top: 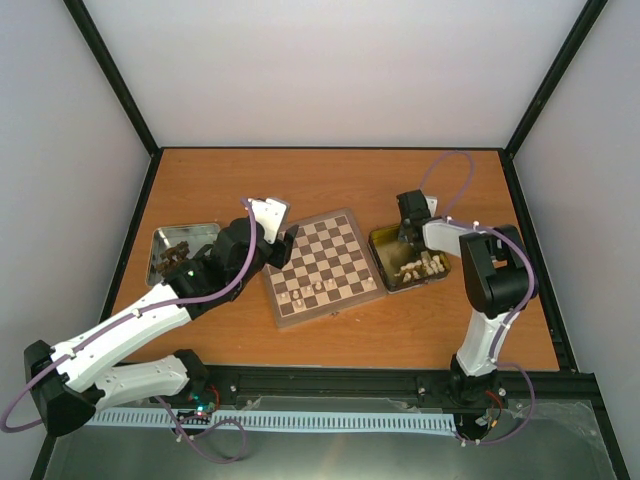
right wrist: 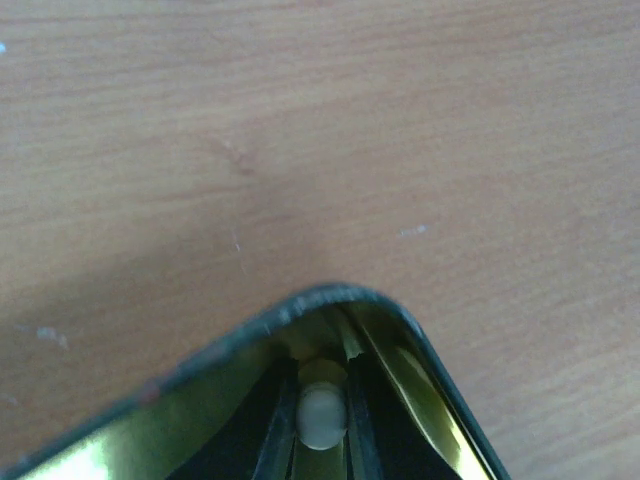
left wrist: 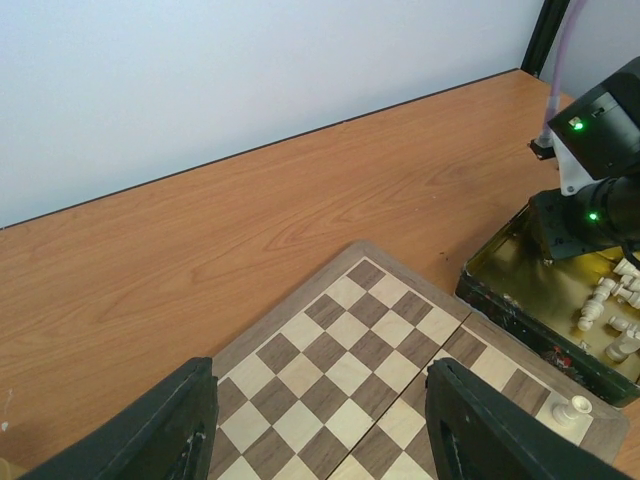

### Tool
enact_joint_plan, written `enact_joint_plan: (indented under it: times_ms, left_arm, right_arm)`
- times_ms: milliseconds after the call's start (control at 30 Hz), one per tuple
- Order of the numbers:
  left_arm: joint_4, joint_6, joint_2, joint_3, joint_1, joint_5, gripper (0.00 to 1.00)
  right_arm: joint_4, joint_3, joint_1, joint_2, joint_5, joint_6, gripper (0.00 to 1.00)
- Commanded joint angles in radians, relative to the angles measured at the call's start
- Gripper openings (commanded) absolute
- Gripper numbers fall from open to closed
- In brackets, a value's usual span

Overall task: Set up the chess pieces on the board
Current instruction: Adjust the chess piece in the storage box, then pick up the chess piece from the storage box.

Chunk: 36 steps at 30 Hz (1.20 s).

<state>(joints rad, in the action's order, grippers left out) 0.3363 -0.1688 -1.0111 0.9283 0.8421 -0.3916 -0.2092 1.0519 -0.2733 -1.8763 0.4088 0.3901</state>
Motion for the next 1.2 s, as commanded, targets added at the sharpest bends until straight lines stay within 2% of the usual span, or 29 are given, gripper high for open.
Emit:
enact_joint_plan:
  times_ms: [0, 333, 400, 500, 567, 667, 867, 1167]
  left_arm:
    - [-0.025, 0.018, -0.003, 0.007, -0.011, 0.010, 0.58]
    - [-0.024, 0.016, -0.006, 0.009, -0.016, 0.018, 0.58]
    - [-0.024, 0.015, -0.006, 0.008, -0.017, 0.021, 0.58]
    - [-0.025, 0.016, -0.006, 0.008, -0.018, 0.024, 0.58]
    - [-0.024, 0.016, -0.006, 0.007, -0.019, 0.024, 0.58]
    - [-0.025, 0.015, -0.007, 0.006, -0.019, 0.024, 0.58]
    - [-0.025, 0.014, -0.006, 0.006, -0.021, 0.024, 0.58]
    - [-0.025, 0.014, -0.009, 0.006, -0.023, 0.028, 0.58]
  right_arm:
    - [0.005, -0.058, 0.008, 0.077, -0.022, 0.039, 0.09]
    - [-0.032, -0.151, -0.042, 0.163, -0.105, 0.111, 0.12]
    - [-0.046, -0.150, -0.044, 0.163, -0.103, 0.119, 0.17]
    - [-0.070, -0.135, -0.043, 0.166, -0.084, 0.127, 0.32]
    - [-0.078, -0.124, -0.044, 0.166, -0.074, 0.127, 0.38]
    - [-0.084, -0.105, -0.044, 0.158, -0.065, 0.118, 0.37]
    - [-0.093, -0.086, -0.044, 0.148, -0.039, 0.112, 0.28]
    - [-0.090, -0.075, -0.042, 0.139, -0.039, 0.096, 0.20]
